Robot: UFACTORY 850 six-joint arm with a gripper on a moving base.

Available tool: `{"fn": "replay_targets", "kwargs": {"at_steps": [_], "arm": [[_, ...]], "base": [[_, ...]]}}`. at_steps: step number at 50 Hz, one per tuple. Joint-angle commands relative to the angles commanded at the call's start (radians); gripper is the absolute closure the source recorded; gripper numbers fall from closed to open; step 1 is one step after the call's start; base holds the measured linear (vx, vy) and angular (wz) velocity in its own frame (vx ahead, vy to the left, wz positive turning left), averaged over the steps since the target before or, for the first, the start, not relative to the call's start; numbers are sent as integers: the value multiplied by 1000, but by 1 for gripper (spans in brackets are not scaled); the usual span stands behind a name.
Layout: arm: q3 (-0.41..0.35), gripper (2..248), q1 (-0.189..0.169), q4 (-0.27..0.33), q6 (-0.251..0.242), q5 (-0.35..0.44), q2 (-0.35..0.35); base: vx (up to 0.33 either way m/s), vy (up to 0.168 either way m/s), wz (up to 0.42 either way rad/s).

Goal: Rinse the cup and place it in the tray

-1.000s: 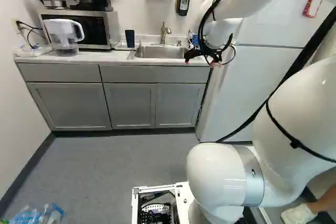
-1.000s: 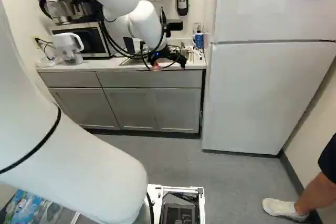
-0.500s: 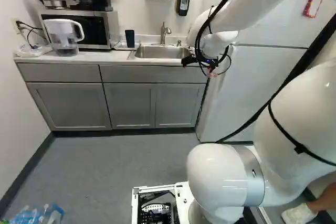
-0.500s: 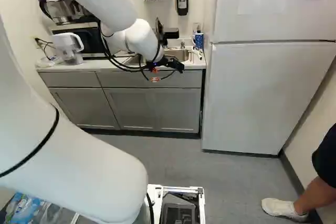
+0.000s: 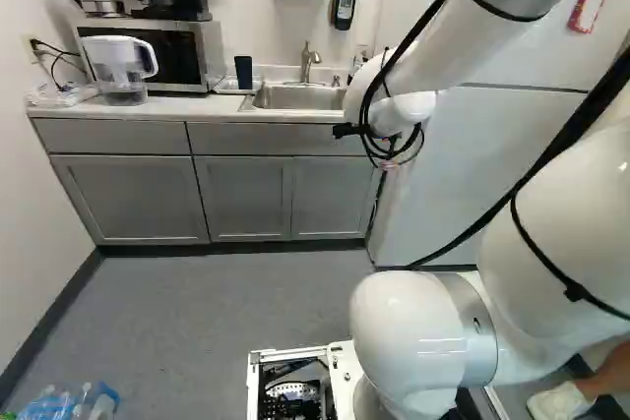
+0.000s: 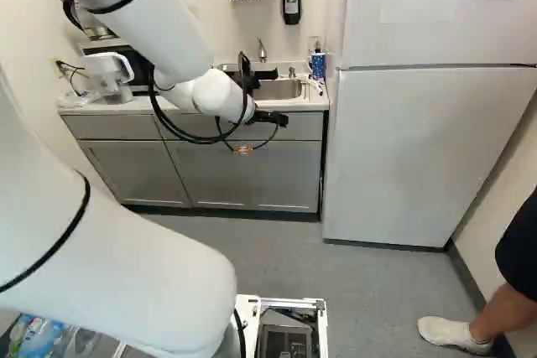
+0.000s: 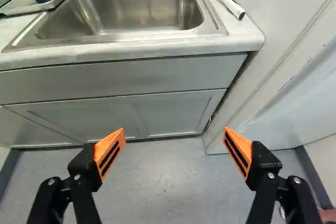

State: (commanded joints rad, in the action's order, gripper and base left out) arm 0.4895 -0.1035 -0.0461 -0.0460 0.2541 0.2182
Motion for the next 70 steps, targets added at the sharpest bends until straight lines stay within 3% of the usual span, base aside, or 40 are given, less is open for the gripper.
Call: {"fn": "replay_targets", "kwargs": {"at_steps": [6,33,70], "arm": [[-56,3,14,6,6,86,9],[-219,3,56,25,25,337,33],[-360,3,93,41,41,554,55]], "base": [[0,0,0],[0,0,0],[0,0,0]]}}
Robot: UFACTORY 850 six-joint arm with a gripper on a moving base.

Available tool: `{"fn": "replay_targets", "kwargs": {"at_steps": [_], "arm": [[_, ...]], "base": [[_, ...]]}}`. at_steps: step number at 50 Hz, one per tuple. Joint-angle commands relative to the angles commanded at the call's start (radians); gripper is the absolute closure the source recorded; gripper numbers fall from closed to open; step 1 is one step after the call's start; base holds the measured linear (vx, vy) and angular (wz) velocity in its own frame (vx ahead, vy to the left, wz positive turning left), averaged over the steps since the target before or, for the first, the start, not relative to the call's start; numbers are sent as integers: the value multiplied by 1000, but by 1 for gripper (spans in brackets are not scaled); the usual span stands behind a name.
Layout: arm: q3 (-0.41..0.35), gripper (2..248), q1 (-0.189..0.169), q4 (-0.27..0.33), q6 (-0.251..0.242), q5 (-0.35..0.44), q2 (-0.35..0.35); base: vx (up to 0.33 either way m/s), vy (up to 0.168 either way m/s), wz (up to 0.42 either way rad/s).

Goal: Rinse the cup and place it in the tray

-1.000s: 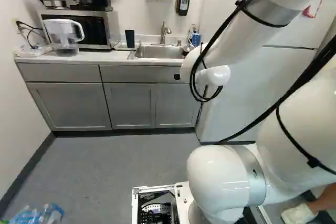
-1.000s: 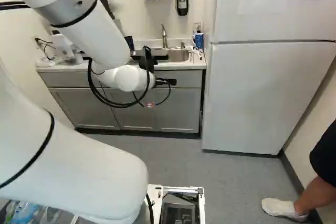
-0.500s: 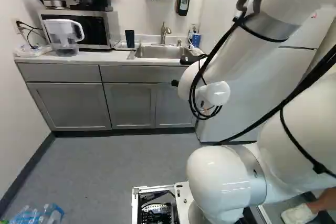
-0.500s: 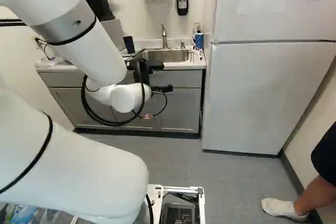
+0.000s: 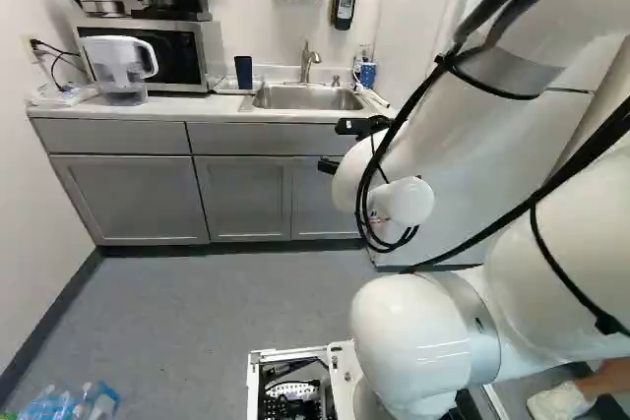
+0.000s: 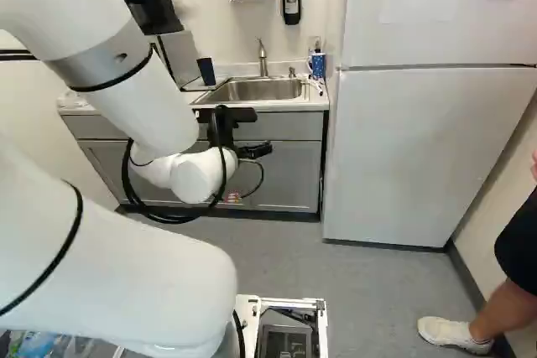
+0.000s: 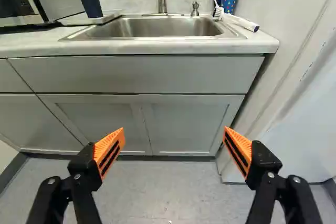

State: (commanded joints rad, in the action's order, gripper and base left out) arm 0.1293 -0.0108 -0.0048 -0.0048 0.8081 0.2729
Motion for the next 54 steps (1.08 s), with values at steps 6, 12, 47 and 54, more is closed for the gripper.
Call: {"fn": "replay_targets", "kwargs": {"at_steps": [6,12,47,54], "arm": [[-14,3,4,2,2,21,2],[-25,3,6,3,3,38,4],[-42,3,11,5,5,65,6],[-42,3,11,5,5,65,6]], "base": [[0,0,0],[0,0,0],[0,0,0],[0,0,0]]}}
